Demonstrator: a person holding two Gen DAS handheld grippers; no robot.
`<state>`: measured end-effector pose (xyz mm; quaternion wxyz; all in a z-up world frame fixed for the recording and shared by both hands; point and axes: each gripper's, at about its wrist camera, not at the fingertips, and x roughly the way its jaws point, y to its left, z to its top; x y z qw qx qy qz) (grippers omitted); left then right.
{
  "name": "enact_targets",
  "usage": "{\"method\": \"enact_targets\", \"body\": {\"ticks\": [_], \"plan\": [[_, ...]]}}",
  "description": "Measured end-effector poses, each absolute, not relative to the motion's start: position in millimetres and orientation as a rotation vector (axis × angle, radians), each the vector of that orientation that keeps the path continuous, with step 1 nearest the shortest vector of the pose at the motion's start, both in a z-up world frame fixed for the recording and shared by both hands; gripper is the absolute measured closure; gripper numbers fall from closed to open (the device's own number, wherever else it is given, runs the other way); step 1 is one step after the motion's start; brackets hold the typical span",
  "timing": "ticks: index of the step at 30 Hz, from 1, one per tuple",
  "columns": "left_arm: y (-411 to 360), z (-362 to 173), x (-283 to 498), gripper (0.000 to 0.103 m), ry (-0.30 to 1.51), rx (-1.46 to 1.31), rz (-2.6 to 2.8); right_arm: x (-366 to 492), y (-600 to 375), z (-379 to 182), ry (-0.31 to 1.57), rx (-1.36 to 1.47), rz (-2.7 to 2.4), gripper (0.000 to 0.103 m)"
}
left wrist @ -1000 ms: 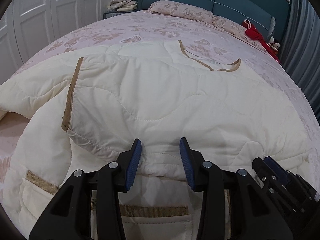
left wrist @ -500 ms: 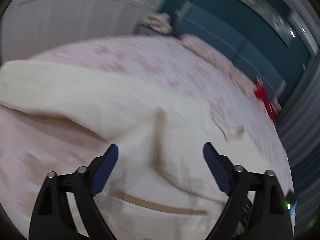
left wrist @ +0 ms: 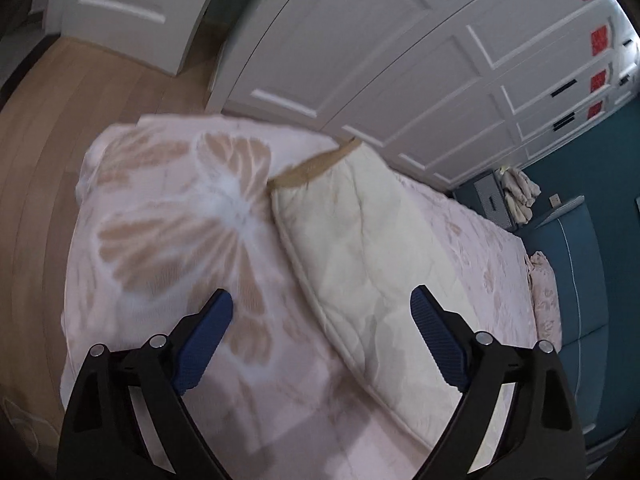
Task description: Fold large clothes
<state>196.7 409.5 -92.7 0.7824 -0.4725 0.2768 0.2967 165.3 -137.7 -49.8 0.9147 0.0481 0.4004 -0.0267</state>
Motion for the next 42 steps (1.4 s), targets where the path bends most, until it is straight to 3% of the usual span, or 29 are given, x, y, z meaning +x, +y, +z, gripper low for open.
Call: {"method": "enact_targets", "body": {"ticks": [1,3,5,7,10,17,22,24,26,27,30,32,34,42], "plan": [[406,-91,203,0.020,0.603,-0.985,0.638,162,-130,-50,0.827,0.079,-0.045,0.049],[406,-91,216,0.040,0.620,-0.959,0.597,157,-122,-51,0.828,0.062,-0.034,0.049],[403,-90,234,0.074,0.655,-0.940,0.538,151,-118,-51,0.825,0.062,-0.032,0.048],[391,-76,246,0.095,0.646,-0.886,0.497,145,-119,-51,0.822,0.068,-0.031,0.048],[363,-34,257,0.097,0.577,-0.777,0.412,133,-127,-49,0.806,0.071,-0.047,0.047],[169,81,289,0.097,0.461,-0.515,-0.021,119,-155,-42,0.779,0.117,-0.079,0.047],[18,89,291,0.096,0.535,-0.449,-0.331,112,-175,-38,0.745,0.108,-0.106,0.043],[-35,74,292,0.090,0.609,-0.404,-0.415,110,-182,-40,0.745,0.101,-0.119,0.042],[-83,40,302,0.055,0.733,-0.364,-0.458,108,-194,-43,0.754,0.096,-0.135,0.042],[-95,27,301,0.053,0.776,-0.359,-0.456,106,-201,-44,0.757,0.103,-0.145,0.042],[-88,7,286,0.046,0.778,-0.378,-0.435,105,-223,-44,0.755,0.135,-0.173,0.041],[-58,7,286,0.031,0.758,-0.420,-0.397,111,-239,-42,0.749,0.167,-0.184,0.040],[-17,10,291,0.026,0.729,-0.481,-0.334,123,-255,-37,0.728,0.189,-0.198,0.040],[94,-43,316,0.025,0.808,-0.782,-0.100,191,-303,-24,0.675,0.302,-0.268,0.039]]}}
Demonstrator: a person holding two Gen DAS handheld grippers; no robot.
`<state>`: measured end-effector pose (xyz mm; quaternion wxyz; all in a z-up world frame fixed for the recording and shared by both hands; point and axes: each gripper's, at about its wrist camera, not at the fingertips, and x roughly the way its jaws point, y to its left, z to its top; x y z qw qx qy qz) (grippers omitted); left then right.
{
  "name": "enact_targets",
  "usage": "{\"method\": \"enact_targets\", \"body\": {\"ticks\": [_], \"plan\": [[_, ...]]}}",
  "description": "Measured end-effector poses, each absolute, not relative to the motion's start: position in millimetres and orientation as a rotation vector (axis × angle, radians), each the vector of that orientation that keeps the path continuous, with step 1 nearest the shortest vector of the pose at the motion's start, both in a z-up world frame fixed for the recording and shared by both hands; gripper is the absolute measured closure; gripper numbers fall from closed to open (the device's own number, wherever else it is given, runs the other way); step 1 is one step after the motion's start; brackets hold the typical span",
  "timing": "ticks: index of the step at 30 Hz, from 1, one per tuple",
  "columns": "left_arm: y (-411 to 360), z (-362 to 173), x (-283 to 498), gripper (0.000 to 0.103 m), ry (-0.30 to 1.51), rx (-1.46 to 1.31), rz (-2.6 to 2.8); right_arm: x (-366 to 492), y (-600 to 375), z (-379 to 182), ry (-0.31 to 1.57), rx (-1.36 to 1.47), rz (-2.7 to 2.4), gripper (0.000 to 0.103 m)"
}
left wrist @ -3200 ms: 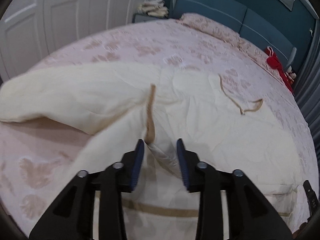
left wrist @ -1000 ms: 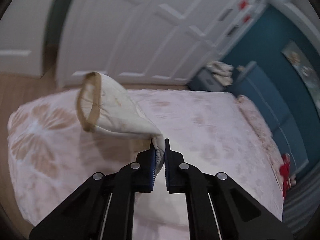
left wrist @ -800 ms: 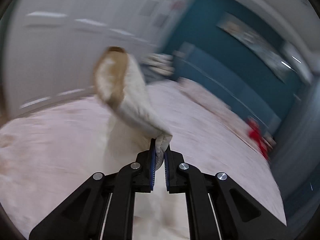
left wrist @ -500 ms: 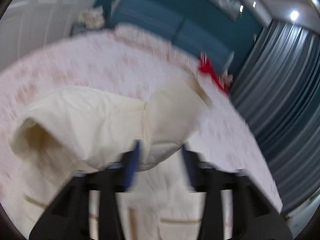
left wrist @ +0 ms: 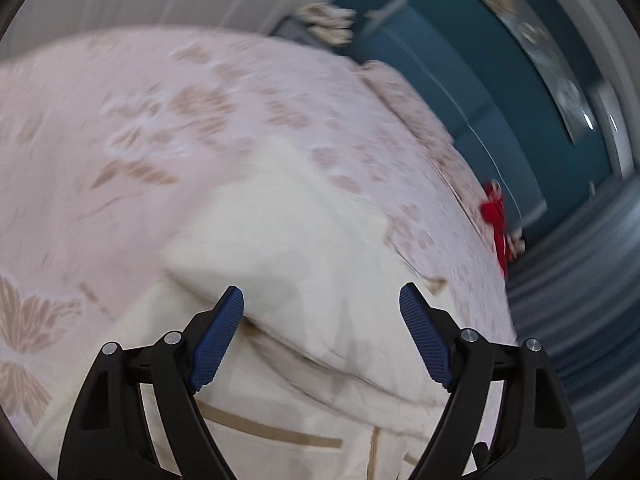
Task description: Fold large clothes
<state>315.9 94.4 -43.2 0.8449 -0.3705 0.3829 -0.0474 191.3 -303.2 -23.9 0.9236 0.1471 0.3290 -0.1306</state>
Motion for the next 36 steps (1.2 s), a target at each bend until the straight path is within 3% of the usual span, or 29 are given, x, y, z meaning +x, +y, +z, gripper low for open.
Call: {"method": "enact_targets", "body": {"ticks": [12,16,17,18,19,20,22,27,36], "plan": [[133,-82,307,0.027,0.855,-1.016,-0.062,247,-338,-58,0.704,0.599,-0.339,0.039],[138,-88,316,0.040,0.857,-1.075,-0.054,262,-339,-65,0.701,0.667,-0.323,0.039],[140,-89,318,0.047,0.862,-1.081,-0.045,266,-337,-66,0.702,0.675,-0.313,0.047],[141,-90,320,0.051,0.864,-1.085,-0.037,272,-336,-67,0.710,0.678,-0.295,0.065],[143,-90,322,0.065,0.865,-1.081,-0.027,279,-334,-67,0.733,0.663,-0.287,0.073],[145,-88,323,0.078,0.857,-1.071,-0.021,280,-332,-66,0.738,0.651,-0.280,0.089],[146,-75,318,0.091,0.826,-1.032,-0.014,278,-324,-46,0.694,0.584,-0.252,0.091],[127,-35,295,0.095,0.700,-0.786,-0.036,240,-302,4,0.552,0.363,-0.247,0.092],[97,-83,296,0.096,0.842,-0.487,0.068,231,-304,-66,0.790,0.254,-0.317,0.092]]}}
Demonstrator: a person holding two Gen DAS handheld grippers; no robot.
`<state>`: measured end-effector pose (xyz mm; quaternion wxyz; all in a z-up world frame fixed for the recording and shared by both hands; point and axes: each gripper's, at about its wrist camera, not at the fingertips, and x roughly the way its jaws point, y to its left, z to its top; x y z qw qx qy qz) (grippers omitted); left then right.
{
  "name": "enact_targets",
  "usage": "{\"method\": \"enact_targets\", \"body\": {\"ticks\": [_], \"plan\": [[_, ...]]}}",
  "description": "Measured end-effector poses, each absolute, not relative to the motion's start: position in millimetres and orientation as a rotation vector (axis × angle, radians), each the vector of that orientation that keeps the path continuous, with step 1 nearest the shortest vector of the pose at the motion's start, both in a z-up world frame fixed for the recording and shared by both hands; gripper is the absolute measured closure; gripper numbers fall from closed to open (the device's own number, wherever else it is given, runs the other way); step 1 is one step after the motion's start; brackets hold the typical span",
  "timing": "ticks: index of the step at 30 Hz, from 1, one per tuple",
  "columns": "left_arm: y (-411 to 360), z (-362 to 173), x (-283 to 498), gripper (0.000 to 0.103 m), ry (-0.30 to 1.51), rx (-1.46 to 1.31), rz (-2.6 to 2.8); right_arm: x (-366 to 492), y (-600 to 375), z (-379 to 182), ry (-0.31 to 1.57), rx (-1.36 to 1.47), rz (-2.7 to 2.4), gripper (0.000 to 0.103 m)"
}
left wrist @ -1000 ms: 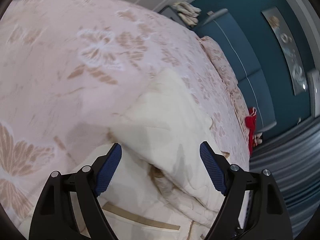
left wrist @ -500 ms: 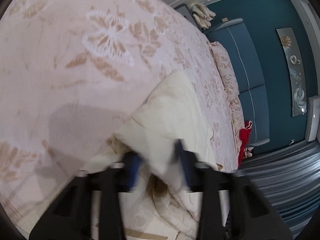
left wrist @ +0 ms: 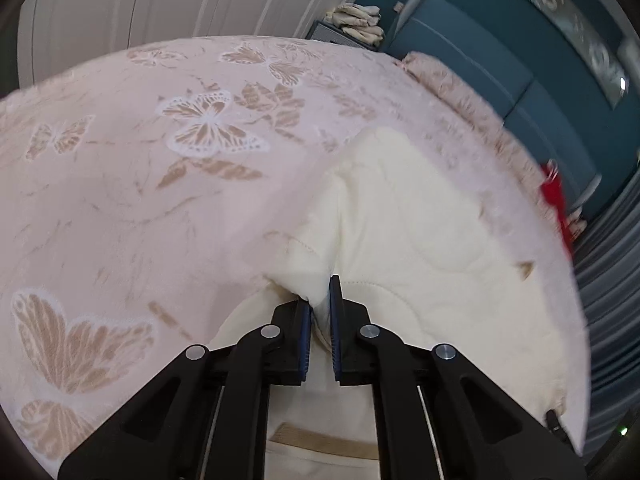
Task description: Fold large clothes
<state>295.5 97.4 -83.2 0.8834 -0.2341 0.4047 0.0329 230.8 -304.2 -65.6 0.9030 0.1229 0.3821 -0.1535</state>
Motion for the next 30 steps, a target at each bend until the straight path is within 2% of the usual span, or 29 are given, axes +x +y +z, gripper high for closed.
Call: {"method": "enact_targets", "body": {"ticks": [5,7,8,9,10,11,12,13,14,16,18,21,23,26,30], "plan": [[84,-95,299,0.094,0.873,-0.384,0.100,237,-296,-77,0.845,0.190,-0.346,0.090],[78,-92,300,0.093,0.884,-0.336,0.114,238,-294,-75,0.848,0.166,-0.365,0.086],[76,-87,299,0.090,0.887,-0.304,0.120,235,-292,-72,0.845,0.152,-0.389,0.080],[74,-82,296,0.084,0.890,-0.278,0.126,228,-291,-66,0.833,0.143,-0.424,0.072],[72,-74,290,0.066,0.887,-0.239,0.146,219,-291,-57,0.807,0.146,-0.466,0.071],[72,-62,280,0.042,0.860,-0.218,0.174,210,-292,-50,0.779,0.156,-0.491,0.070],[72,-51,269,0.036,0.814,-0.215,0.183,198,-292,-38,0.733,0.172,-0.519,0.069],[70,-39,258,0.034,0.763,-0.215,0.182,190,-291,-28,0.694,0.186,-0.536,0.067],[67,-32,253,0.035,0.735,-0.210,0.173,186,-289,-21,0.667,0.195,-0.529,0.065],[53,-18,251,0.035,0.717,-0.200,0.107,195,-273,-11,0.667,0.171,-0.430,0.067],[32,-15,263,0.035,0.744,-0.218,0.007,209,-252,-12,0.675,0.135,-0.322,0.080],[9,-22,280,0.042,0.778,-0.219,-0.054,232,-233,-24,0.720,0.147,-0.214,0.095],[-7,-37,293,0.054,0.817,-0.192,-0.070,245,-225,-37,0.756,0.144,-0.187,0.101],[-21,-63,304,0.070,0.879,-0.156,-0.078,256,-221,-59,0.817,0.137,-0.172,0.103],[-31,-81,301,0.070,0.885,-0.104,-0.064,253,-219,-81,0.866,0.114,-0.180,0.103]]}}
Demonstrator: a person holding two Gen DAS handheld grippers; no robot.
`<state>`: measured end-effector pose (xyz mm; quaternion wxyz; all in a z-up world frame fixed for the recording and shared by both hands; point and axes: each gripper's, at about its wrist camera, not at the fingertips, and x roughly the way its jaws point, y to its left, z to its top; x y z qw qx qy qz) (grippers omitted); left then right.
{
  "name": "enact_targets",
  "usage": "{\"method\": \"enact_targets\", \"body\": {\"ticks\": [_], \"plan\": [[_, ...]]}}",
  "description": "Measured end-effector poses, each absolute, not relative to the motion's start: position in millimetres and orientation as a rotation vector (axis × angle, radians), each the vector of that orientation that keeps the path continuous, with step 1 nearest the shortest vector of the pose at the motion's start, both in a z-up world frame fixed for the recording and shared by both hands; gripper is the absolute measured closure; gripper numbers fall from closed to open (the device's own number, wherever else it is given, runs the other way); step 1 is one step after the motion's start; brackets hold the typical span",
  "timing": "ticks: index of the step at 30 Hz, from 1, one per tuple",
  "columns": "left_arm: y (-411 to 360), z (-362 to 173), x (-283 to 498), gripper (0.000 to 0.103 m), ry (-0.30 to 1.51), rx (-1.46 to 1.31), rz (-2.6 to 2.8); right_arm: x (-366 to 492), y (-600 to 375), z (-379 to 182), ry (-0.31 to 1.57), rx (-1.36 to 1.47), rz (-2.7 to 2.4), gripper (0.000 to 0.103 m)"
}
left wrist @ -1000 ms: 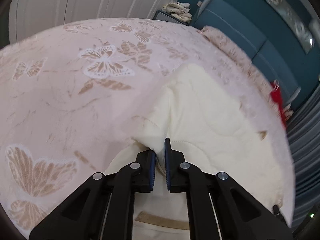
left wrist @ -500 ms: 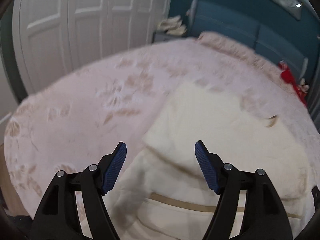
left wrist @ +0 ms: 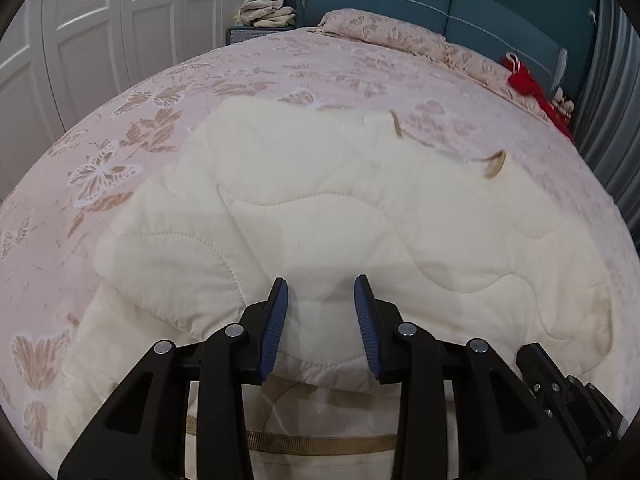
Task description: Fold large clothes
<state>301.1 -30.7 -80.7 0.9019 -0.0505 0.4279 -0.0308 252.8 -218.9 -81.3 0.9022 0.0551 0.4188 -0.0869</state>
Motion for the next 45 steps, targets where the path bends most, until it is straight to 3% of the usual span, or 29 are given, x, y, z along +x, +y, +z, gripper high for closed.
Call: {"method": "enact_targets", "body": {"ticks": [25,33,34,36,38,41,45], "plan": [[-40,-103,301,0.070,0.864,-0.036,-0.029,256,-206,-104,0.877,0.040,-0.210,0.103],[-17,-69,295,0.069,0.888,-0.149,-0.080,244,-226,-83,0.901,0.154,-0.137,0.102],[-11,-59,293,0.068,0.888,-0.178,-0.096,238,-227,-78,0.905,0.143,-0.138,0.100],[2,-36,290,0.066,0.867,-0.244,-0.142,224,-229,-64,0.896,0.108,-0.124,0.075],[14,-5,289,0.058,0.813,-0.272,-0.165,213,-235,-45,0.857,0.048,-0.122,0.063],[24,36,300,0.049,0.702,-0.274,-0.156,222,-245,-16,0.796,0.004,-0.099,0.060],[29,56,352,0.047,0.664,-0.327,-0.132,269,-255,11,0.717,0.092,-0.010,0.057]]}}
